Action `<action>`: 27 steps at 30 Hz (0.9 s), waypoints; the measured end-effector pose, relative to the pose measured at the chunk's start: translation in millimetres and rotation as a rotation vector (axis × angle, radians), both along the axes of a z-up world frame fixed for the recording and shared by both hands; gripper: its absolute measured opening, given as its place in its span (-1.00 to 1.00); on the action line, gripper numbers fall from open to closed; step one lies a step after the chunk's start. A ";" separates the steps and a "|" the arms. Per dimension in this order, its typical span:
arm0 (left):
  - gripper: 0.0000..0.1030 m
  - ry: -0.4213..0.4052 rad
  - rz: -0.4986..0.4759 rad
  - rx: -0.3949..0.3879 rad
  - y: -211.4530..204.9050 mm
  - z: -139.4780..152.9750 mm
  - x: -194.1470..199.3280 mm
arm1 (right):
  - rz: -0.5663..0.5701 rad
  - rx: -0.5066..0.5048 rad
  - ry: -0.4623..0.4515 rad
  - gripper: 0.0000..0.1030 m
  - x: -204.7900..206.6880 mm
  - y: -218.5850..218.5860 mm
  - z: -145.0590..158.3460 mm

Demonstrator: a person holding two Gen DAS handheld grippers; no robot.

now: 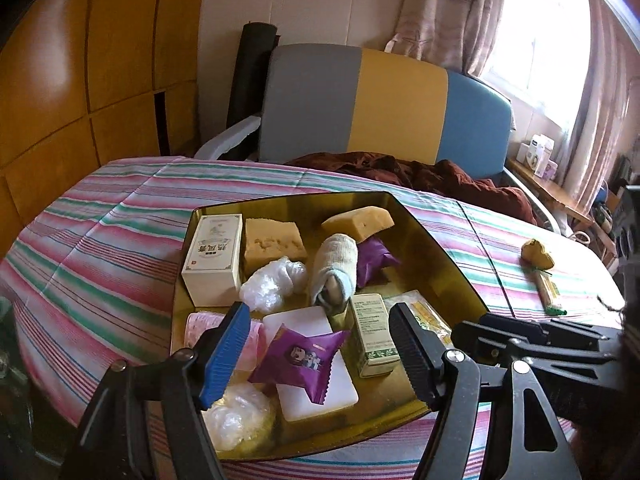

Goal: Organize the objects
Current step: 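Move both tools from the tray to the WEIDAN bag and yellow item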

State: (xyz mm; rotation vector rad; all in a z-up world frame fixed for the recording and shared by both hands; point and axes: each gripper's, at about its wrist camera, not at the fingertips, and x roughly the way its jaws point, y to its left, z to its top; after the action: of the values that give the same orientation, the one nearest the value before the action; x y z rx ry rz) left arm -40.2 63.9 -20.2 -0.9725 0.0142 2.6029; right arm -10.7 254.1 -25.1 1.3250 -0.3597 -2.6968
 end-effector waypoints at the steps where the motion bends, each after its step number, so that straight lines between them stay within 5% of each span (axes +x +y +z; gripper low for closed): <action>1: 0.40 0.001 -0.003 -0.001 0.9 0.3 0.8 | -0.003 0.002 0.001 -0.29 0.5 1.4 0.6; 27: 0.41 0.015 -0.110 -0.064 36.8 -1.6 18.1 | -0.288 0.028 -0.028 -0.29 17.9 141.3 14.5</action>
State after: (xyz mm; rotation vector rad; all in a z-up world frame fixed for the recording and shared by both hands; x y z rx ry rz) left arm -22.1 100.7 -21.8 -0.9470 0.1514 2.5225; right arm 7.2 395.4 -10.7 1.4182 -0.5570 -2.9250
